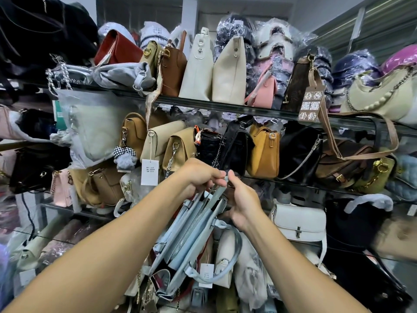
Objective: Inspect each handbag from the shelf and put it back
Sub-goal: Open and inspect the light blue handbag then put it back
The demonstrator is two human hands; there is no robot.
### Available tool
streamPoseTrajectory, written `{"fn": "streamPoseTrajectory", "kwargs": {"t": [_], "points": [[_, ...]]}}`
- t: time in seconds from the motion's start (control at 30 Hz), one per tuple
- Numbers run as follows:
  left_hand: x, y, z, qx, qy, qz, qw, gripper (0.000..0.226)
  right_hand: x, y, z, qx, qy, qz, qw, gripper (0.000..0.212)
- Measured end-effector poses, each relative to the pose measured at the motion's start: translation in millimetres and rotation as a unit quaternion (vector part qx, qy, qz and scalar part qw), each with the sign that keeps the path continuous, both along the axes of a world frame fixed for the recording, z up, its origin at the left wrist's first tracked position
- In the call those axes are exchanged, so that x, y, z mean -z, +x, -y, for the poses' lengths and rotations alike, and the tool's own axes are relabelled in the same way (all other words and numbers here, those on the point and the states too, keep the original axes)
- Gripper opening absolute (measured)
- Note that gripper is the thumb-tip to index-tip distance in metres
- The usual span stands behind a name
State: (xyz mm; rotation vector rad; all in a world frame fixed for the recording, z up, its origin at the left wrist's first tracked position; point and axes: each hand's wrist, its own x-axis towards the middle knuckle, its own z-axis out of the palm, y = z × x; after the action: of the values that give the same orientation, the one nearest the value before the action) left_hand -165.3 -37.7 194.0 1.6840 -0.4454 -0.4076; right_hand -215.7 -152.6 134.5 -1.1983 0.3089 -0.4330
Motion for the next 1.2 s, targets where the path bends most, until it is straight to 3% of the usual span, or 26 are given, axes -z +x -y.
{"fn": "streamPoseTrajectory", "kwargs": {"t": [0.23,0.6,1.2], "points": [[-9.4,3.3,3.3,0.023,0.007,-0.051,0.998,0.021,-4.3,2.2,-6.8,0.000,0.006,0.002,1.000,0.034],[-10.2,3.5,7.9,-0.003,0.032,-0.054,0.998,0.028,-22.2,0.8,-5.1,-0.001,-0.037,0.007,0.999,0.023],[6.4,-5.5,17.8,-0.083,-0.059,-0.018,0.995,0.023,-45.0,0.6,18.9,0.006,-0.142,0.012,0.990,0.031]]}}
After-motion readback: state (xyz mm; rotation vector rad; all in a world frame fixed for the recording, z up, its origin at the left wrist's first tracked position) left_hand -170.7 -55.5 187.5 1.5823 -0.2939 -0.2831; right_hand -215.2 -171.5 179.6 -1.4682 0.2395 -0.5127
